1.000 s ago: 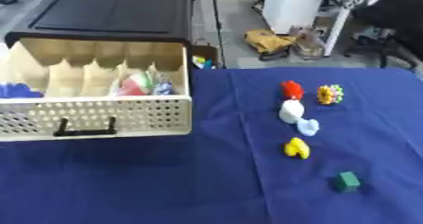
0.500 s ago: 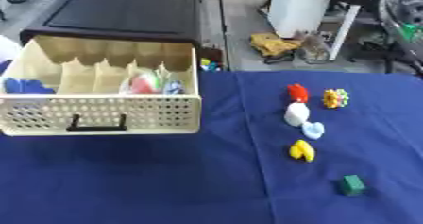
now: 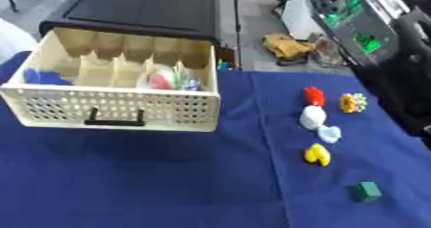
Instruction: Pick up objects from table and place into drawer.
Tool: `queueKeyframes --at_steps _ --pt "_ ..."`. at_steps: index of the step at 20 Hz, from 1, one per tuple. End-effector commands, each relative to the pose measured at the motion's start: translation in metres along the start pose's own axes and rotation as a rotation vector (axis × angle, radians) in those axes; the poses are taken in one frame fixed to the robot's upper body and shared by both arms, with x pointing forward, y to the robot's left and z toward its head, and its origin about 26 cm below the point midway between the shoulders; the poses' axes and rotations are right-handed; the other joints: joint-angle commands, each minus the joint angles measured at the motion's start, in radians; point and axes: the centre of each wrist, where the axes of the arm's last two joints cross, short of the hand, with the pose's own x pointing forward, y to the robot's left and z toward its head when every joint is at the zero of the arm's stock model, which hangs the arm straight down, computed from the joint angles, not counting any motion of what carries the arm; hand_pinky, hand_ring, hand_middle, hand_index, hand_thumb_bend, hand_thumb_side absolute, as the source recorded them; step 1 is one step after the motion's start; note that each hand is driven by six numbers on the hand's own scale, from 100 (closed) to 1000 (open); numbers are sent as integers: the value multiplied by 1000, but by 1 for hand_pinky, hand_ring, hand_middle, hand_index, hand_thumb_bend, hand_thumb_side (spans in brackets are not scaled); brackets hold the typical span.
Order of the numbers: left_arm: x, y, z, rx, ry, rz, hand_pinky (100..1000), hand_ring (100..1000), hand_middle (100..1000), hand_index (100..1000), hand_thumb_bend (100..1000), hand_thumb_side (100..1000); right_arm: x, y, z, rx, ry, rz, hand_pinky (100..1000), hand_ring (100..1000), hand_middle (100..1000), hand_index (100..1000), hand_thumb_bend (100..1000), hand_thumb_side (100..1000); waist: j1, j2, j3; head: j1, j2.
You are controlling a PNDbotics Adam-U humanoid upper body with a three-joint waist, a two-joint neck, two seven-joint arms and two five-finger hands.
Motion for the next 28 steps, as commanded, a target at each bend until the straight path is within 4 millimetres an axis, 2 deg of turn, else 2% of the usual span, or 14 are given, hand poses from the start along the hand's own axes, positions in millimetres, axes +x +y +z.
queueKeyframes --at_steps 1,6,14,24,28 --pt "4 -1 -10 -24 -28 7 568 774 717 887 301 1000 -6 0 -10 -14 -4 -5 766 837 715 628 100 643 3 -10 7 -10 7" --pt "4 -3 -13 -25 -31 16 569 774 717 887 299 1000 -6 10 -19 -12 -7 -59 768 835 701 597 100 639 -5 -5 18 -15 8" --pt "4 -5 -14 -28 -32 27 569 774 717 887 300 1000 4 15 -35 -32 -19 -120 769 836 695 585 100 623 -8 -4 26 -26 10" --pt "5 -5 -16 -34 -33 36 572 775 718 888 298 1000 11 26 -42 15 -3 -229 781 841 679 544 100 591 -11 -8 31 -34 12" --pt "5 -6 -17 -36 -34 40 574 775 719 888 298 1000 17 24 -47 38 -6 -284 786 845 677 537 100 618 -14 -10 31 -34 14"
